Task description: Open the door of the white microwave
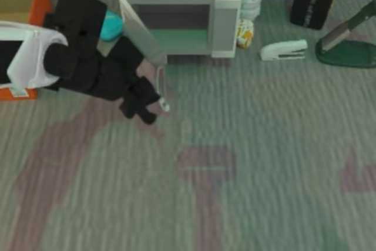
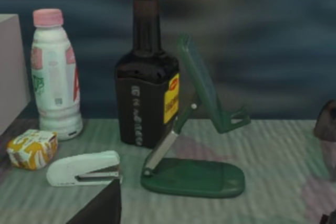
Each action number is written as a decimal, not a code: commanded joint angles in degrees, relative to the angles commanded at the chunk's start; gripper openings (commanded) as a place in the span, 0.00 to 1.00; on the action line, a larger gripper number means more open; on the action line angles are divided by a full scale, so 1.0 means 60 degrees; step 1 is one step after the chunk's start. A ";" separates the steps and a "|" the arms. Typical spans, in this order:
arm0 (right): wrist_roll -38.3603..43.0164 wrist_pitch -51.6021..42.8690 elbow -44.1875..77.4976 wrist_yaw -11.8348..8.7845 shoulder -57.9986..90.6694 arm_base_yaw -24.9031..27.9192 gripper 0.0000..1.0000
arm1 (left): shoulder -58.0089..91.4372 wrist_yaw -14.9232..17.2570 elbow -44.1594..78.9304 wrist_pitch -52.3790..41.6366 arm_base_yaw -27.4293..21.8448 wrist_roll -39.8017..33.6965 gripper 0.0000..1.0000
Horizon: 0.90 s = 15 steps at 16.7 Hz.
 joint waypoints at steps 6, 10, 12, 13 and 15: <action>0.0000 0.0000 0.0000 0.0000 0.0000 0.0000 1.00 | -0.0008 0.0236 0.0038 -0.0203 0.0200 0.0446 0.00; 0.0000 0.0000 0.0000 0.0000 0.0000 0.0000 1.00 | -0.0008 0.0236 0.0038 -0.0203 0.0200 0.0446 0.00; 0.0000 0.0000 0.0000 0.0000 0.0000 0.0000 1.00 | -0.0008 0.0236 0.0038 -0.0203 0.0200 0.0446 0.00; 0.0000 0.0000 0.0000 0.0000 0.0000 0.0000 1.00 | -0.0008 0.0236 0.0038 -0.0203 0.0200 0.0446 0.00; 0.0000 0.0000 0.0000 0.0000 0.0000 0.0000 1.00 | -0.0008 0.0236 0.0038 -0.0203 0.0200 0.0446 0.00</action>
